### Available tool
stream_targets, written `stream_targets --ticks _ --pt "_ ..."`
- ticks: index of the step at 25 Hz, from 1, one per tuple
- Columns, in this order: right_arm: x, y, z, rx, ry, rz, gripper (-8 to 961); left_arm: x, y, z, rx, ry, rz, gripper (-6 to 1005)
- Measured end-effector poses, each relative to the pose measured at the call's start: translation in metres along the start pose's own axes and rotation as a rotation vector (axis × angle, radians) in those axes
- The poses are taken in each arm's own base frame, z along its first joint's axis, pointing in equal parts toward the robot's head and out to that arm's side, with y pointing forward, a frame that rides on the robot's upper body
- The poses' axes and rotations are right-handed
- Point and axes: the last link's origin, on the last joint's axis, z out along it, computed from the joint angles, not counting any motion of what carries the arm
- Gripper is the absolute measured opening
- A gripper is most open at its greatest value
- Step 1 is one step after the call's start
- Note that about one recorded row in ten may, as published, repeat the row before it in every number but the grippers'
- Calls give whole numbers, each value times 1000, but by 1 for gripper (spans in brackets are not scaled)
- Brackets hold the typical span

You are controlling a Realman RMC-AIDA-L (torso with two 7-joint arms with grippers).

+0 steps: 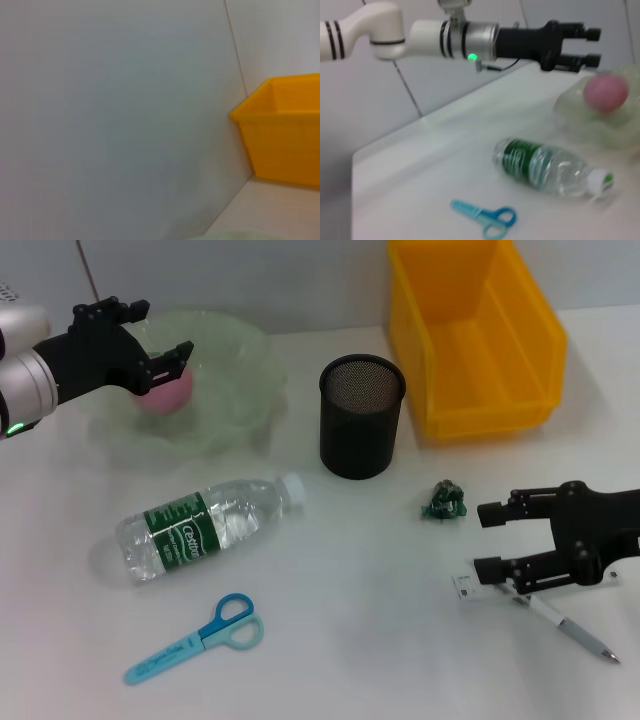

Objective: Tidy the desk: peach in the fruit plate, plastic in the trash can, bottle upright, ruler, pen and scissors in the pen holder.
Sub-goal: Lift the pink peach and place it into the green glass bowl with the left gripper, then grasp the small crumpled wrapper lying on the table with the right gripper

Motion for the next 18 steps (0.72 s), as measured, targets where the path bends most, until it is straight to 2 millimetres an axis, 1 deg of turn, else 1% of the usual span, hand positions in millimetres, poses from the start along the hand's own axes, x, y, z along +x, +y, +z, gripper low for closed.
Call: stream_targets --ticks 1,2,3,4,6,7,8,9,11,12,13,16,17,18 --pt "-2 -1 -1 9 -12 -1 816 0 0 -1 -3 3 1 535" --pt "-9 -3 -5 33 -29 9 816 0 5 -8 -33 26 -10 576" --pt "-9 -3 -5 33 -29 9 816 0 5 -8 -33 26 -10 623" --pt "-15 -4 -8 49 -25 26 816 0 9 -14 -60 42 -21 670" --pt "-31 -7 -14 98 4 60 816 0 23 -29 -153 90 -44 764" --pt "-49 -8 -20 151 61 71 816 -3 42 -46 -259 139 -69 811" --pt "-49 -8 -20 151 61 71 816 -3 42 -46 -259 139 -69 819" --pt "-57 -6 -22 169 92 77 816 -8 52 -55 -303 154 -82 826" --pt "-78 -1 -24 223 174 69 816 -15 70 -68 -376 173 -108 834" --pt "-96 4 -24 288 262 63 816 -25 88 -76 -433 167 -137 834" --pt "-96 4 -24 288 262 63 816 -25 88 -76 -433 167 -137 834" --pt "-116 7 -14 392 392 116 816 -37 107 -83 -476 152 -166 834" --pt "-124 5 -4 443 458 178 816 -41 115 -85 -489 154 -174 834" --pt "-124 5 -4 443 458 178 816 -41 115 -85 -489 154 -174 834"
